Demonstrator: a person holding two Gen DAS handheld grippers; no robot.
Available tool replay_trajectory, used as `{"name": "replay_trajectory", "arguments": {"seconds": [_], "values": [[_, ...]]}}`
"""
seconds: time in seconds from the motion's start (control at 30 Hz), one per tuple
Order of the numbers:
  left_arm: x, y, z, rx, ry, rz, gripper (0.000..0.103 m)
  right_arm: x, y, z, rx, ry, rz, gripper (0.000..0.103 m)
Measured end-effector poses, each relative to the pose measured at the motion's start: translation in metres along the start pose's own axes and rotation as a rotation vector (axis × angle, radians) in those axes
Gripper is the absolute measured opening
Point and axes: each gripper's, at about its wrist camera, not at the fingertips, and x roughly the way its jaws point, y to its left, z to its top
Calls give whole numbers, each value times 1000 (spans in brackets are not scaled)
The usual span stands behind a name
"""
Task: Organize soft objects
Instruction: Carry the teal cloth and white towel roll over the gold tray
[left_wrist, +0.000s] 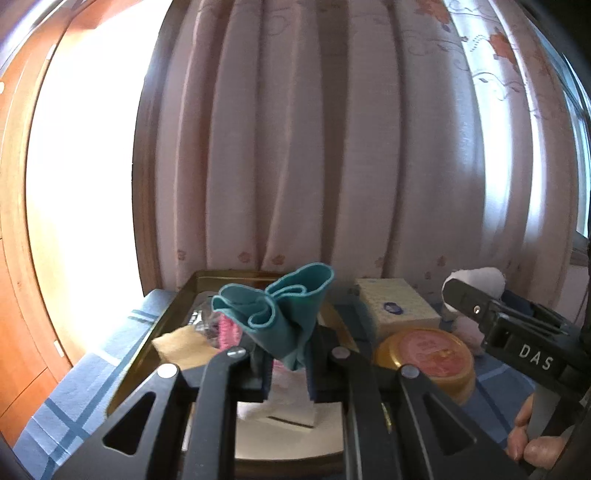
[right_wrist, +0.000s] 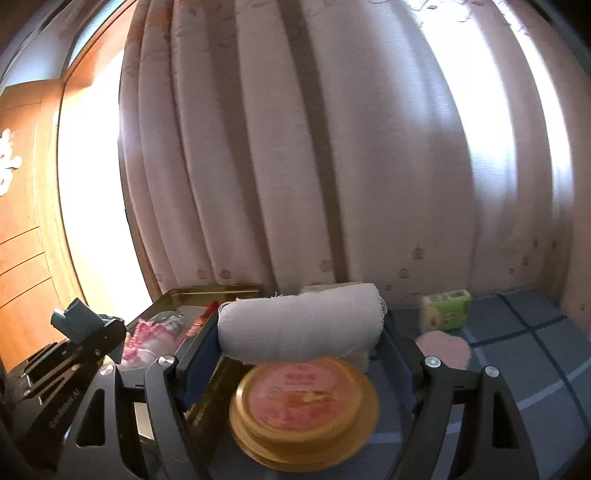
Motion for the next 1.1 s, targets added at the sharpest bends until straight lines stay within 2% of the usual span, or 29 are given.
{"name": "replay_trajectory", "arguments": {"seconds": [0.67, 0.93, 1.1], "values": [[7, 45, 30, -10, -25, 72, 11, 40, 54, 20, 3, 34, 60, 80], [35, 43, 55, 12, 67, 92, 11, 70, 67, 44, 10, 87, 72, 80], [64, 51, 69, -4, 169, 98, 11, 104, 71, 61, 29, 173, 74, 80]]}}
